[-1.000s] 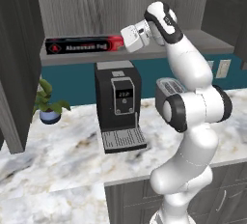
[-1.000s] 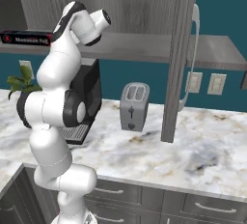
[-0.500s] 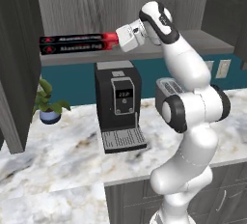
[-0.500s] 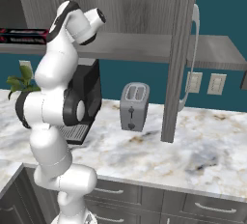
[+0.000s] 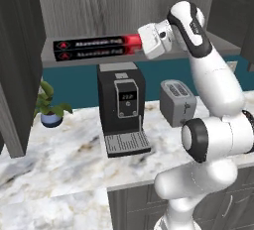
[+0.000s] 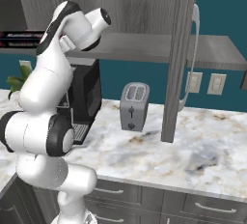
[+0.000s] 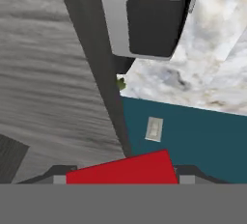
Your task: Retrieve the tupperware and aluminum foil from the cabinet and place them on the dining counter near the plate with sweet potato and fish to prepare for storing leftovers.
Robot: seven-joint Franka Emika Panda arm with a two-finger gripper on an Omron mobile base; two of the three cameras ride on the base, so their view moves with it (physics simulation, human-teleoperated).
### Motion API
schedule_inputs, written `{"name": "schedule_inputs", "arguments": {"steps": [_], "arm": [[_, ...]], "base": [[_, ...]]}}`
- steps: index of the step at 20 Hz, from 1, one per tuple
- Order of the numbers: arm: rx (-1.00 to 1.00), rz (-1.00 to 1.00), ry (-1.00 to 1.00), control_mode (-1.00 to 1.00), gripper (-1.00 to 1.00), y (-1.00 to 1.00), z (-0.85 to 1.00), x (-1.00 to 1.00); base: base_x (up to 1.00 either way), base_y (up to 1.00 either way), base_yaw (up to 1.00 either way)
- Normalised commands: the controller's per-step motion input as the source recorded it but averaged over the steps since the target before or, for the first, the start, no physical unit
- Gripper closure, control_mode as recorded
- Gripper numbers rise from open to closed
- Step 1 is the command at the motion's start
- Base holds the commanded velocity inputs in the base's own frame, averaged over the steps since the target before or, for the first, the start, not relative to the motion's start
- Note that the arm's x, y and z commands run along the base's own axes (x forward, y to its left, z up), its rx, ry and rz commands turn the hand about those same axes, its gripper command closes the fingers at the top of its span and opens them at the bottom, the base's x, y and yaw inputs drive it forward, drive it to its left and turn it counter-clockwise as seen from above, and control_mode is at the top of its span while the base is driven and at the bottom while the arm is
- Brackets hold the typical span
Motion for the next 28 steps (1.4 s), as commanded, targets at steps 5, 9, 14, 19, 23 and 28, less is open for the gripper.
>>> {"name": "schedule_inputs", "arguments": {"steps": [5, 9, 14, 19, 23, 28], "arm": [[0.05, -0.24, -0.14, -1.00, 1.00, -0.32, 0.37, -1.00], [0.08, -0.17, 0.00, -1.00, 1.00, -0.61, 0.79, -1.00], [-0.02, -0.20, 0.04, -1.00, 1.00, -0.39, 0.18, -1.00], [-0.11, -0.17, 0.15, -1.00, 1.00, -0.23, -0.04, -1.00], [-0.05, -0.19, 0.06, -1.00, 1.00, -0.29, -0.01, -1.00], [-0.02, -0.12, 0.02, -1.00, 1.00, -0.08, 0.02, -0.64]], "base": [[0.00, 0.00, 0.00], [0.00, 0.00, 0.00], [0.00, 0.00, 0.00], [0.00, 0.00, 0.00], [0.00, 0.00, 0.00], [0.00, 0.00, 0.00]]}}
